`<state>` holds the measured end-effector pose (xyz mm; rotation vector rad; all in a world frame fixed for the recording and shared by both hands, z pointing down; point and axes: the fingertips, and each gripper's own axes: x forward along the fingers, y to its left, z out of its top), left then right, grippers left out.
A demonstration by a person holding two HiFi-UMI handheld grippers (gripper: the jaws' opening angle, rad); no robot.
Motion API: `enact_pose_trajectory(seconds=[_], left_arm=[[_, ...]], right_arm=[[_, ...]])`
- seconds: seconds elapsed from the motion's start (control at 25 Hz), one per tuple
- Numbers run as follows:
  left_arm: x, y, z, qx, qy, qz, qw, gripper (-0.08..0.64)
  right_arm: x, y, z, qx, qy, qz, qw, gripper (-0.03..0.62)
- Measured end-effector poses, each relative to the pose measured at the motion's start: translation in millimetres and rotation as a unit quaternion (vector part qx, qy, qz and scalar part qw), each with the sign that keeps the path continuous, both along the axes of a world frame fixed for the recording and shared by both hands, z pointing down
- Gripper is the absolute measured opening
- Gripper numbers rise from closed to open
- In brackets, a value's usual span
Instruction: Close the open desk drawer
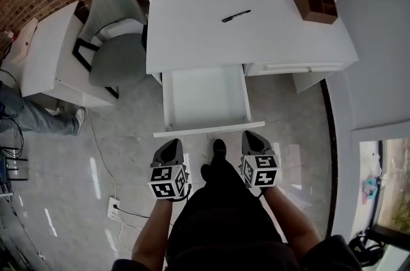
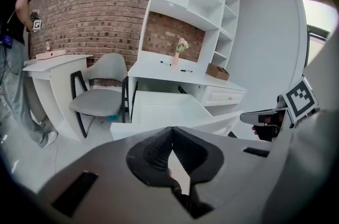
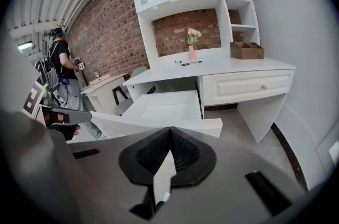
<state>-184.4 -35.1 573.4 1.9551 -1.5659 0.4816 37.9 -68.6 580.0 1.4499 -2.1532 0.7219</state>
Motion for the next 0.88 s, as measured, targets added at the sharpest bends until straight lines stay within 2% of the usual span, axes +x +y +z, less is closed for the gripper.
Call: enact_pose_trajectory(seconds=[0.44, 0.88], left_arm=[[-18, -12, 31, -0.040, 0.002, -0.032, 0.9987, 0.009], [-21, -30, 34, -0.044, -0.001, -0.034, 0.9984, 0.009]], right_arm=[[-5, -9, 40, -0.053, 0.024, 0.006, 0.998, 0.005], [-7, -29, 44, -0.054, 0.030, -0.001, 0.998, 0.005]])
